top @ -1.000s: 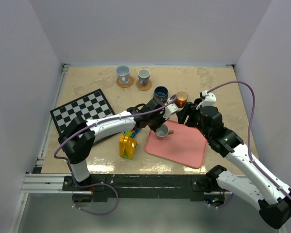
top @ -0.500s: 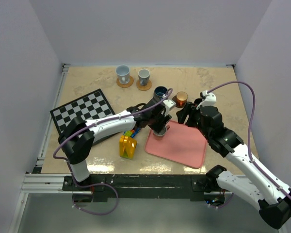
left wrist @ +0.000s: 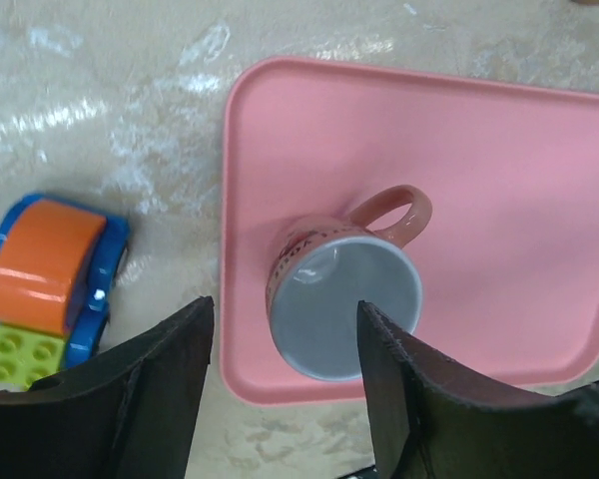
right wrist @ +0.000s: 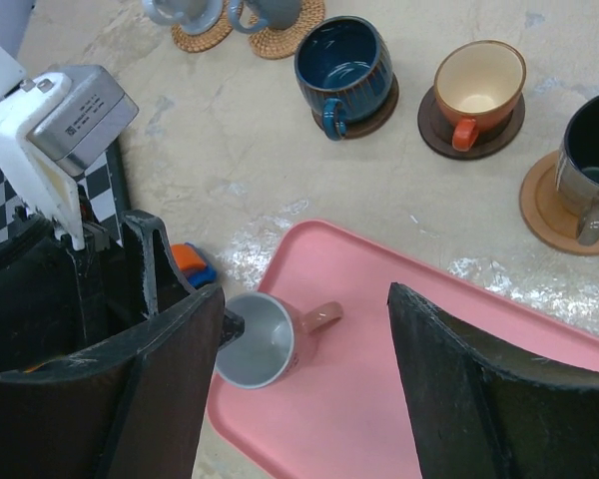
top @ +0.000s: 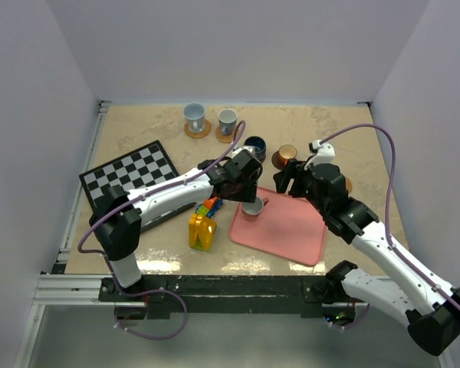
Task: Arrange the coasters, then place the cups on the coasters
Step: Pick up the cup from the tray.
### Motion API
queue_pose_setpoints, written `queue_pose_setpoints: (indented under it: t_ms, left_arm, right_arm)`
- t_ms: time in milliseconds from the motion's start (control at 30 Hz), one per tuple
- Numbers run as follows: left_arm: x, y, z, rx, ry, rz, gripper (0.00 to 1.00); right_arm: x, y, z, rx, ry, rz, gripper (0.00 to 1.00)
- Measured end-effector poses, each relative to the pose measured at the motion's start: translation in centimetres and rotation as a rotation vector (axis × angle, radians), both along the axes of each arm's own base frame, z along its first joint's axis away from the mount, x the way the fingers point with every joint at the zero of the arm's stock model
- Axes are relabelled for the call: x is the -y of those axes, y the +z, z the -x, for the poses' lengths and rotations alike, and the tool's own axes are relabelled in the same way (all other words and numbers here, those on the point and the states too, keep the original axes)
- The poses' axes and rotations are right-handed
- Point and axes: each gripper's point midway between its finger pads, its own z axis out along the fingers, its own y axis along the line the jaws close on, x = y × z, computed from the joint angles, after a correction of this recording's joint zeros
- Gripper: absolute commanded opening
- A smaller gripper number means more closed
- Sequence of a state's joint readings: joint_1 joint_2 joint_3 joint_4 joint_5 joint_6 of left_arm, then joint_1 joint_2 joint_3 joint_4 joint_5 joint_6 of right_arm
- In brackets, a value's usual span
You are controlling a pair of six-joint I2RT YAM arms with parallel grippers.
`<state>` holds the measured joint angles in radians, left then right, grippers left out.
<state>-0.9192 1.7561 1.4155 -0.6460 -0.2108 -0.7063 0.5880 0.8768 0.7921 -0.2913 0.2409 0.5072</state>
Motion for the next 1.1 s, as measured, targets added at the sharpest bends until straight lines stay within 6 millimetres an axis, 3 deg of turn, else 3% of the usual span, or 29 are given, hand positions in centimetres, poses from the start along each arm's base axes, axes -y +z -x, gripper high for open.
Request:
queue_pose_setpoints:
  t_ms: [167,367,467,633,900,1100]
  left_arm:
    - [-0.7,-0.6,1.3,-0.093,0.136,0.016,0.61]
    - [-1.3,-1.9,3.1,-0.177,0.226,0.042,0.49]
    - [-1.4,-2.6,3.8,-0.213,0.238,0.043,0.35]
    - [-1.0,-2.6,3.9,-0.220,0.233,0.060,0.01]
    - [-0.5,-1.9,2.3,-0.148,0.111,-0.011,0.00]
    - [0.8,1.5,-1.1,0.002,-0.100,-0.029,0.00]
  right_arm:
    - [-0.3,0.5,-0.3,0.031,0.023,0.012,0.73]
    - [-0.5,0.9,-0.4,0.055,0.043,0.017,0.73]
    - [-0.5,0.8,-0.4,0.057,0.044,0.020,0.73]
    - [-0.4,0.8,-0.3,0.061,0.044,0.018,0.77]
    - [-0.8,0.4,0.0,0.046,0.086,0.046,0.83]
    - [-1.9,-1.0,0.7,-0.020,0.169,0.067,0.82]
